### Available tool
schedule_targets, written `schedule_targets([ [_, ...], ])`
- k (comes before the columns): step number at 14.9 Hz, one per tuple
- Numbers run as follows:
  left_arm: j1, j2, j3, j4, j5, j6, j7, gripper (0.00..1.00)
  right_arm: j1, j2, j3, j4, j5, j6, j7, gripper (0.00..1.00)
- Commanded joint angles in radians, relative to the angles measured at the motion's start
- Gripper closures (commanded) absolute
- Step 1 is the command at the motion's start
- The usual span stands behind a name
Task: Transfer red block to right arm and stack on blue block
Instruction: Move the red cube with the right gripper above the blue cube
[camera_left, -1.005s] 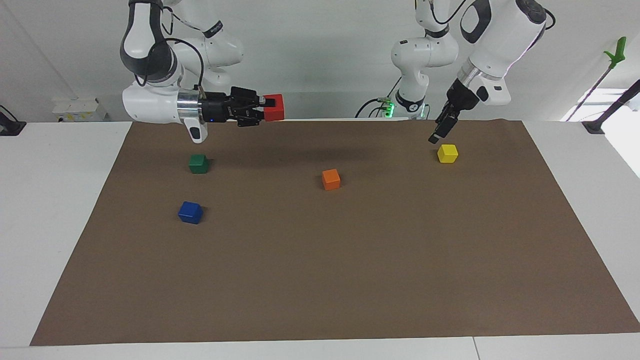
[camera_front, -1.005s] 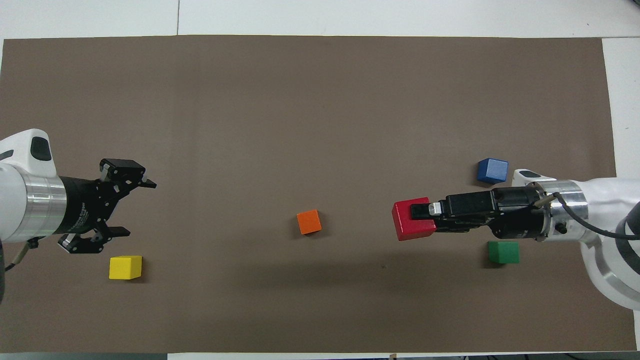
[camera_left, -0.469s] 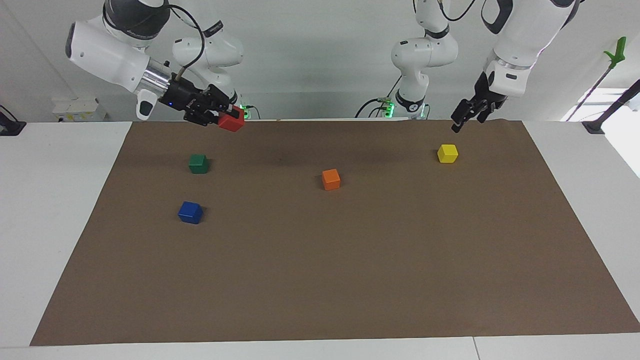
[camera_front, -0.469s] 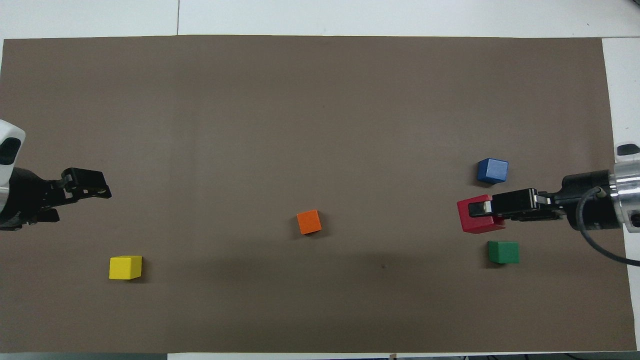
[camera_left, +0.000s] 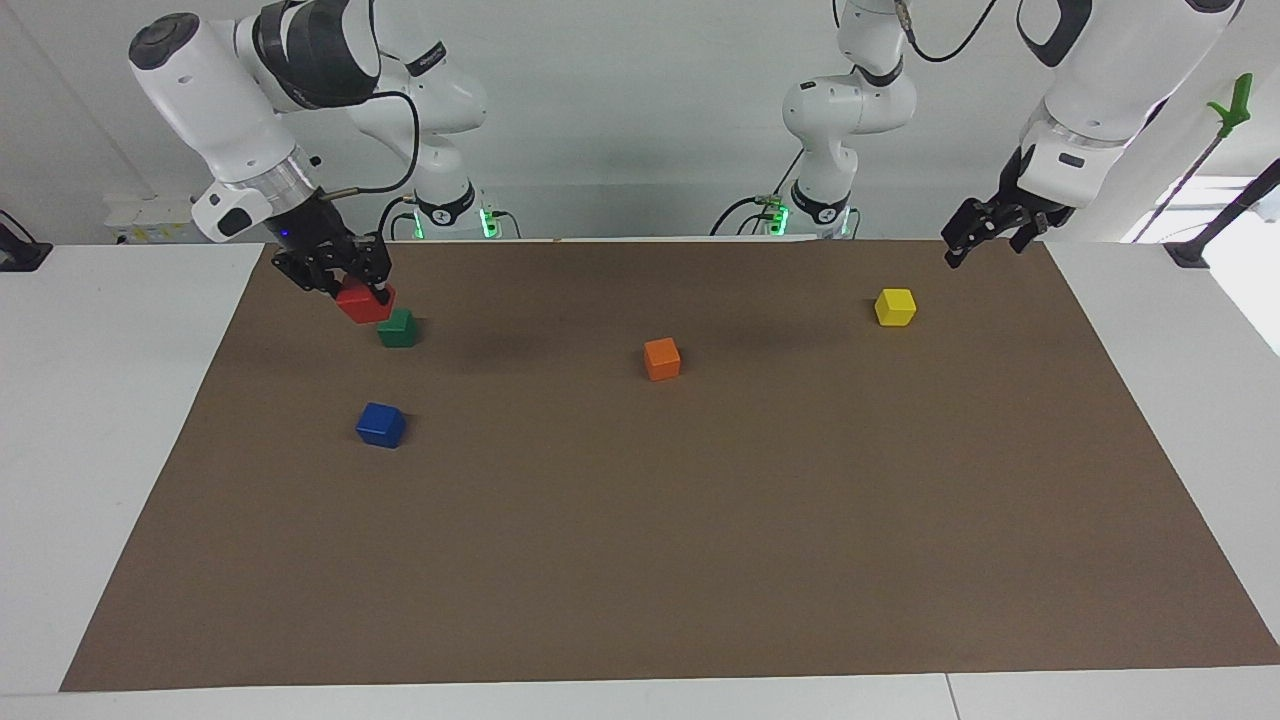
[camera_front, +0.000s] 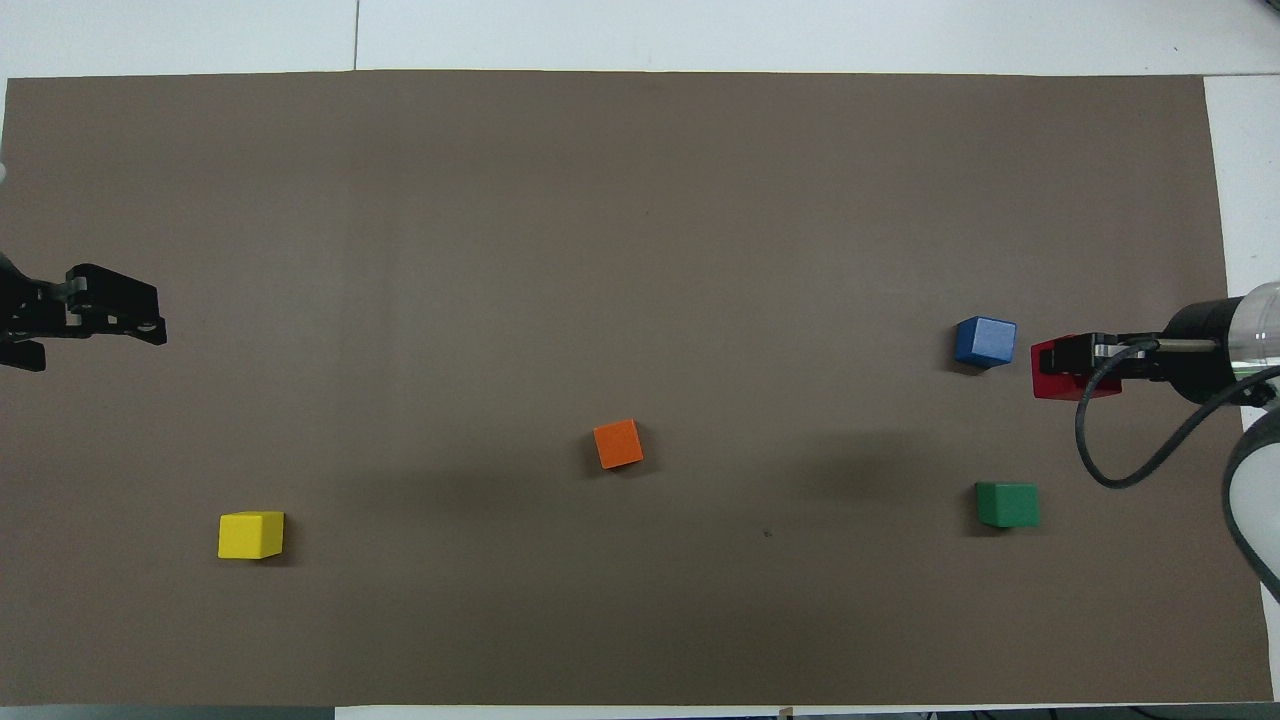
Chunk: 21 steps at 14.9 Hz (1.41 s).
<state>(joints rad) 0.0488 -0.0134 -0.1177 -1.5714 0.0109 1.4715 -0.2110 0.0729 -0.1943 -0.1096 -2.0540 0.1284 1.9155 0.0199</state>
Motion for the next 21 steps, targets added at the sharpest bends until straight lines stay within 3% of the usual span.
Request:
schedule_targets([
  [1,-0.003,-0.016,-0.002,-0.012,0.011,-0.011,0.024,0.00,-0.005,0.079,0.007,0.012,-0.088,0.084,0.054,1.00],
  [4,-0.004,-0.028,-0.007,-0.055,0.011,0.078,0.036,0.00,-0.002,0.171,0.007,0.014,-0.173,0.152,0.058,1.00],
  [10,0.000,-0.034,-0.028,-0.035,0.012,0.015,0.106,0.00,-0.018,0.295,0.005,0.081,-0.188,0.154,0.221,1.00],
  [15,0.008,-0.022,-0.017,-0.015,-0.029,0.032,0.170,0.00,0.001,0.345,0.005,0.068,-0.199,0.241,0.264,1.00],
  [21,0.010,-0.025,-0.011,-0.024,-0.060,0.043,0.171,0.00,0.001,0.342,0.007,0.032,-0.217,0.326,0.294,1.00],
])
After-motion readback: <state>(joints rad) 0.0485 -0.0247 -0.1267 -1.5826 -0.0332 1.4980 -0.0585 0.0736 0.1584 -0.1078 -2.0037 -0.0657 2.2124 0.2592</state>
